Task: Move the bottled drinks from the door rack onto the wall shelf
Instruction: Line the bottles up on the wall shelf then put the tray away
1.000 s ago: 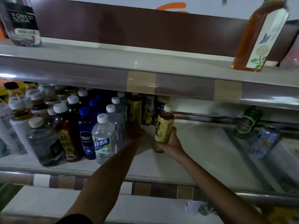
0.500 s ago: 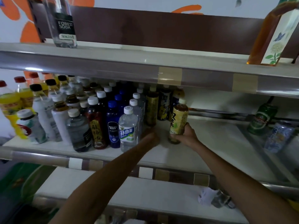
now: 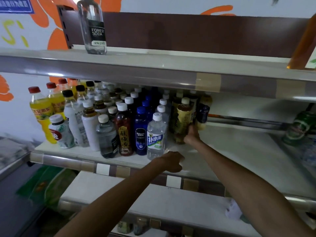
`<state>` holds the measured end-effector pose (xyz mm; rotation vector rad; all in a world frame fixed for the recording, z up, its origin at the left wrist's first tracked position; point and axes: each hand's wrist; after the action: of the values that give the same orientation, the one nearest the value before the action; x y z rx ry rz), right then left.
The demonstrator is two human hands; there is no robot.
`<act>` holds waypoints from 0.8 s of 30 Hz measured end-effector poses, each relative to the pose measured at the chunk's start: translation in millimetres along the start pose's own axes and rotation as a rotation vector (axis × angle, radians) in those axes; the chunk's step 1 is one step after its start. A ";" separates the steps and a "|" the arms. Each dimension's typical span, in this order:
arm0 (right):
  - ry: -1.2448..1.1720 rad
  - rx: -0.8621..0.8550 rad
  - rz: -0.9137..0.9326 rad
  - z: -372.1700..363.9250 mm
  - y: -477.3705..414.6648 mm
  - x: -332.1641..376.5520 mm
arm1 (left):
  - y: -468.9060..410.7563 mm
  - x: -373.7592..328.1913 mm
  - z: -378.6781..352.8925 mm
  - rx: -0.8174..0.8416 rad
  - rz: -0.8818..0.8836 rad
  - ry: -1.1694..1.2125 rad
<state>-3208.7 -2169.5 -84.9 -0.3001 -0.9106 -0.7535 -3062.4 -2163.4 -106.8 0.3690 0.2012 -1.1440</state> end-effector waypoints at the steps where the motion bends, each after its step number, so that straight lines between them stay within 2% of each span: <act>1: -0.007 0.001 -0.004 -5.4 0.7 -1.5 | 1.0 -0.1 0.4 0.010 -0.010 -0.011; 11: 0.086 -0.069 -0.008 -34.8 -9.0 18.6 | 3.3 3.4 6.4 0.103 -0.076 -0.172; 24: 0.170 0.100 -0.006 -11.6 -10.3 11.3 | 1.8 7.4 6.9 0.162 -0.076 -0.147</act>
<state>-3204.6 -2188.1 -83.4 -0.1431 -0.7861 -0.7244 -3057.9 -2171.6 -102.7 0.4212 -0.0068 -1.2608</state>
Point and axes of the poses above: each hand's wrist, its own y-axis away from the middle knuckle, its own z-axis out of the back of the hand, x = y × z, and after that the axes turned 6 degrees about -z, right-handed
